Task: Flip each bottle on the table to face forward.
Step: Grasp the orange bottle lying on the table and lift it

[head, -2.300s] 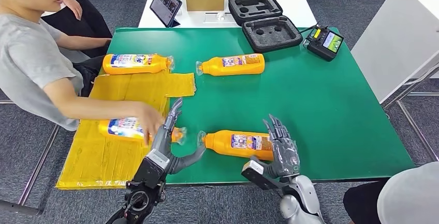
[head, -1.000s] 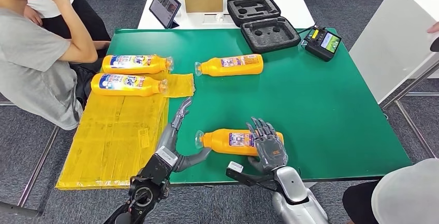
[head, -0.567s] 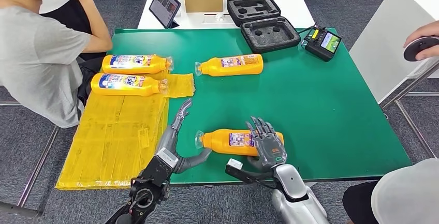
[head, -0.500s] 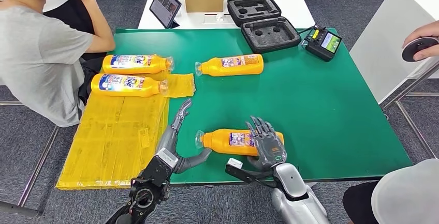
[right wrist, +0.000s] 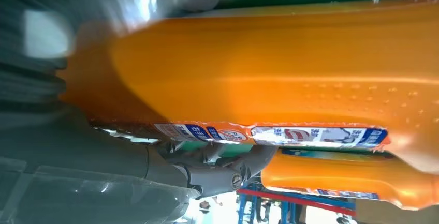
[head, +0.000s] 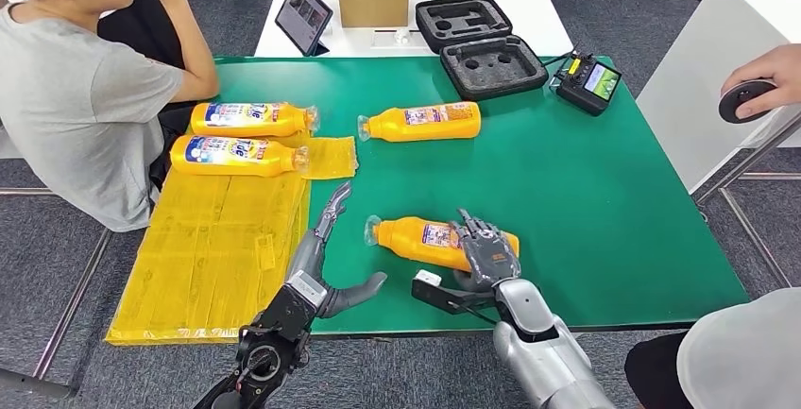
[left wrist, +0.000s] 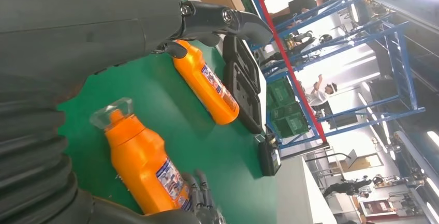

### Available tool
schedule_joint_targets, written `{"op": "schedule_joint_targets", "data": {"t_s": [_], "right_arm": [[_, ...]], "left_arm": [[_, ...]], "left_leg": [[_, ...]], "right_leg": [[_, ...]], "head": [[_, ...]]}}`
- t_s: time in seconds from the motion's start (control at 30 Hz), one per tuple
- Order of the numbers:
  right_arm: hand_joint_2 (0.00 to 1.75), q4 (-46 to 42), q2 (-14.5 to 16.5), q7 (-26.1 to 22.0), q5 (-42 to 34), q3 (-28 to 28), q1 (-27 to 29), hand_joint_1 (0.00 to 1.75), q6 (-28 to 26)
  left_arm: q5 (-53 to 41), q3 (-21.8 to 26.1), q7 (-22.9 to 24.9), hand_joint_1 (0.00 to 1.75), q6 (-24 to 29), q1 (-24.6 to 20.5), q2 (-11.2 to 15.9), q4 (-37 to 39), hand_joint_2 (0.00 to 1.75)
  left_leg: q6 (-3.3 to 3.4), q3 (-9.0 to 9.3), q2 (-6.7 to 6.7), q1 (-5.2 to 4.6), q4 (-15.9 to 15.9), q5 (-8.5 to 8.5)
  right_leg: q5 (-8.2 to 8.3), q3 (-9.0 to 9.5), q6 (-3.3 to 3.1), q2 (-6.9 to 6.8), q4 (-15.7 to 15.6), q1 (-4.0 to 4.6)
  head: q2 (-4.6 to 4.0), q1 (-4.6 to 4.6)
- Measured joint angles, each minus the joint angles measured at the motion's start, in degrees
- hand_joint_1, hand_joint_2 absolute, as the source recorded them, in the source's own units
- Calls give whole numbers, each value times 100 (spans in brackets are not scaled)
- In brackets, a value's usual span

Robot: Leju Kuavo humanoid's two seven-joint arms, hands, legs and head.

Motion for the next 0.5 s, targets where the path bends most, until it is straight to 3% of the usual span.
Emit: {"op": "schedule_joint_targets", "data": {"t_s": [0.1, 0.5], "right_arm": [[175, 140, -4, 1, -11, -25, -88, 175, 11], [175, 716, -34, 44, -246, -185, -597, 175, 655]], "left_arm": [[0, -2, 0, 0, -10, 1, 2, 0, 175], [-35, -23, 58, 0, -51, -27, 5, 58, 175]], "left_leg": [[11, 9, -3, -3, 1, 9], [22, 85, -4, -5, 0, -17]], "right_leg": [[5, 11, -1, -1, -1, -3], [-12, 82, 11, -3, -18, -6]], "head": [[0, 0], [0, -1]]}}
